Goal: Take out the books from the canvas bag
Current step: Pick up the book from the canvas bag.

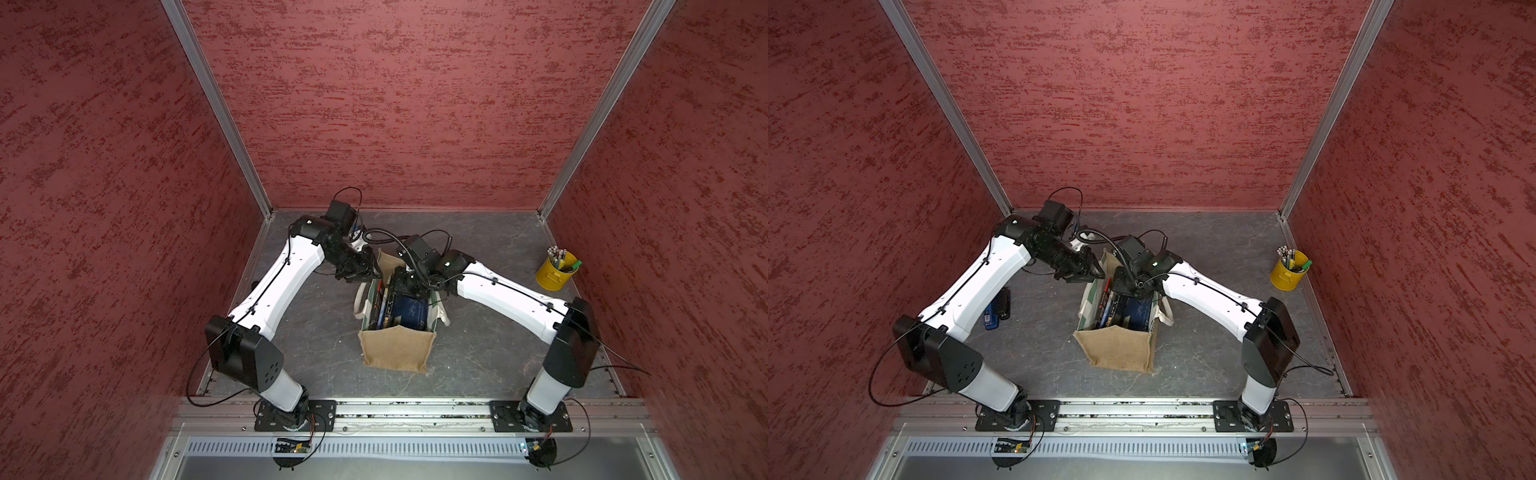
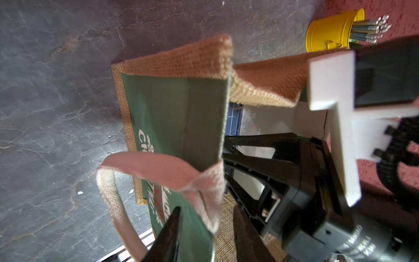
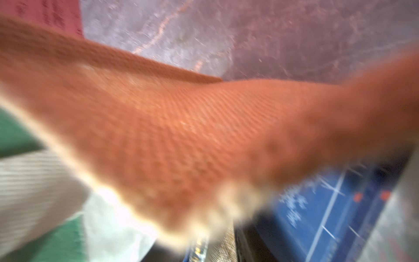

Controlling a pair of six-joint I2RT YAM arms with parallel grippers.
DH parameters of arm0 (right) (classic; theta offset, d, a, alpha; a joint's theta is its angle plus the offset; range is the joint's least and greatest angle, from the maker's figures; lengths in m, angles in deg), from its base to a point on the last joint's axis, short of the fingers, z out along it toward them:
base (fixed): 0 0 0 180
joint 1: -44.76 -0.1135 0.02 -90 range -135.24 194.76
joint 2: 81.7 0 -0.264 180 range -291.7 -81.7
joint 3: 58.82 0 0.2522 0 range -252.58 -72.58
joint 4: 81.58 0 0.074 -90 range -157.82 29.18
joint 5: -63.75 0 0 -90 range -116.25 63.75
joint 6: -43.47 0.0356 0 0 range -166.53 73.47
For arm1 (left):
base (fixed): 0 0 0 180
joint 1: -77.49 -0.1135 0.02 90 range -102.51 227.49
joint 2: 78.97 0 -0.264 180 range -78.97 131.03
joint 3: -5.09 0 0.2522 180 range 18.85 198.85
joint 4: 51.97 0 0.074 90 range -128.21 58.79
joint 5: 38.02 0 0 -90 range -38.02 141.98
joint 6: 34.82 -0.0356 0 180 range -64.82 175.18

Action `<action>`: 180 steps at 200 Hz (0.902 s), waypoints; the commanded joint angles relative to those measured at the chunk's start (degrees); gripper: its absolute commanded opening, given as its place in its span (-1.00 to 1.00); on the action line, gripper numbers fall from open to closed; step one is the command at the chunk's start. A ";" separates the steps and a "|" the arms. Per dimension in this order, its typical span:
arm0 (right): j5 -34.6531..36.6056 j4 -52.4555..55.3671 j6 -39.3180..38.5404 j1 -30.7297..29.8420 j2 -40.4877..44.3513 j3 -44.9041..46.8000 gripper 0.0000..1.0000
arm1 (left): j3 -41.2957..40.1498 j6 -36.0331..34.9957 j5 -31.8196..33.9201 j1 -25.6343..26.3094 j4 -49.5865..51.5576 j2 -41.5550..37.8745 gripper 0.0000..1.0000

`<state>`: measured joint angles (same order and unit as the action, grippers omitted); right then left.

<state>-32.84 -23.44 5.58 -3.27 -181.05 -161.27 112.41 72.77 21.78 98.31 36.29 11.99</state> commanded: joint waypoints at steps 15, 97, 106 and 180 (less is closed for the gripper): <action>-0.72 -3.64 0.88 0.39 -2.45 -1.14 -0.28 | 0.63 0.00 -1.56 -0.60 -1.02 0.97 -0.20; 3.50 -3.99 0.47 0.75 -2.98 2.05 -0.37 | 0.56 -0.09 -2.21 -1.13 -0.58 2.14 -0.03; 3.53 -4.33 0.20 0.75 -3.07 2.41 -0.41 | 0.39 -0.01 -2.15 -1.13 -0.58 2.21 -0.08; 4.36 -4.96 -0.01 0.76 -0.85 6.65 -0.63 | 0.48 0.18 -1.15 -1.13 0.21 2.64 -0.34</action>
<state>-30.42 -29.65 5.12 -2.70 -183.11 -157.62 112.41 72.94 20.51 97.41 36.33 13.83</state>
